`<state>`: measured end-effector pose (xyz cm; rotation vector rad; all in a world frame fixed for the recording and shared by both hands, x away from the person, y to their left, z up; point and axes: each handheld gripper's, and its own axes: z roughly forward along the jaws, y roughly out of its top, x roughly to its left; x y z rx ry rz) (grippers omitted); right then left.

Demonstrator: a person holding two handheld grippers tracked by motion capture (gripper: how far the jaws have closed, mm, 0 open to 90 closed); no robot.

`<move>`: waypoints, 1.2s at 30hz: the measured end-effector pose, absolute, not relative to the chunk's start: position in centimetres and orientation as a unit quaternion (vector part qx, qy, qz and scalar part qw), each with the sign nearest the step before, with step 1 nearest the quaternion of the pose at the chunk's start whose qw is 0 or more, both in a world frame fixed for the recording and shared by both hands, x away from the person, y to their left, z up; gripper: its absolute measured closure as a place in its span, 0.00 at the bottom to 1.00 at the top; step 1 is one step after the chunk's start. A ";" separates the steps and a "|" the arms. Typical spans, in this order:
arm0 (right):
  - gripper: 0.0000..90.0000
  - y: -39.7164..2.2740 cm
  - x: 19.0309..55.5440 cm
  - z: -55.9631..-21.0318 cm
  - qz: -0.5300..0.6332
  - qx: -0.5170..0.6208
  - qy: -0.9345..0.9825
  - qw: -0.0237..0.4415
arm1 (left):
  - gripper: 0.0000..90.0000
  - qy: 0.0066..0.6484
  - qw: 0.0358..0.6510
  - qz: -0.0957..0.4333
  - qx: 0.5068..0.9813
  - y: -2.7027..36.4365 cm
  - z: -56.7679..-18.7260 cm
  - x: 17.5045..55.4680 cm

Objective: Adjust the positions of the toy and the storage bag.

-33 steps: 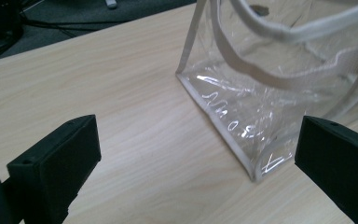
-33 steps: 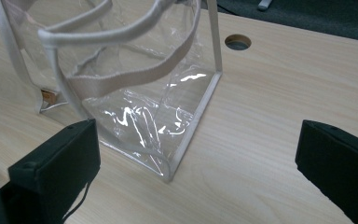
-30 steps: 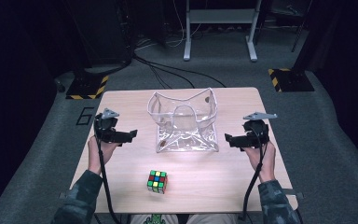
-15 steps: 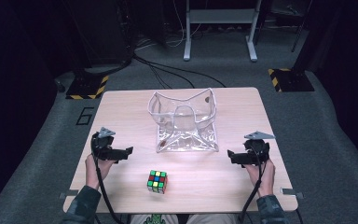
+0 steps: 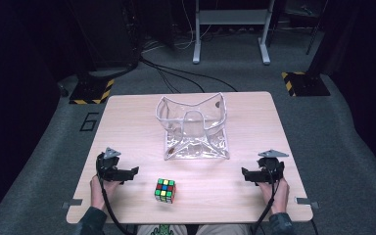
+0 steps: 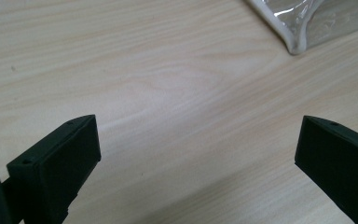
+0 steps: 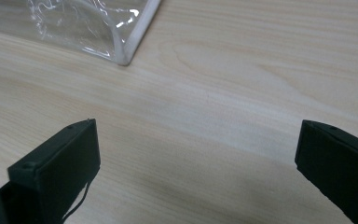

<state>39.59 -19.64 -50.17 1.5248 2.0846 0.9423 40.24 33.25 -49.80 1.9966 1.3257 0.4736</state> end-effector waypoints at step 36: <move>0.01 -19.8 38.5 -53.0 0.314 0.543 0.743 0.233 | 0.00 0.516 0.318 0.213 0.766 32.3 -53.1 38.6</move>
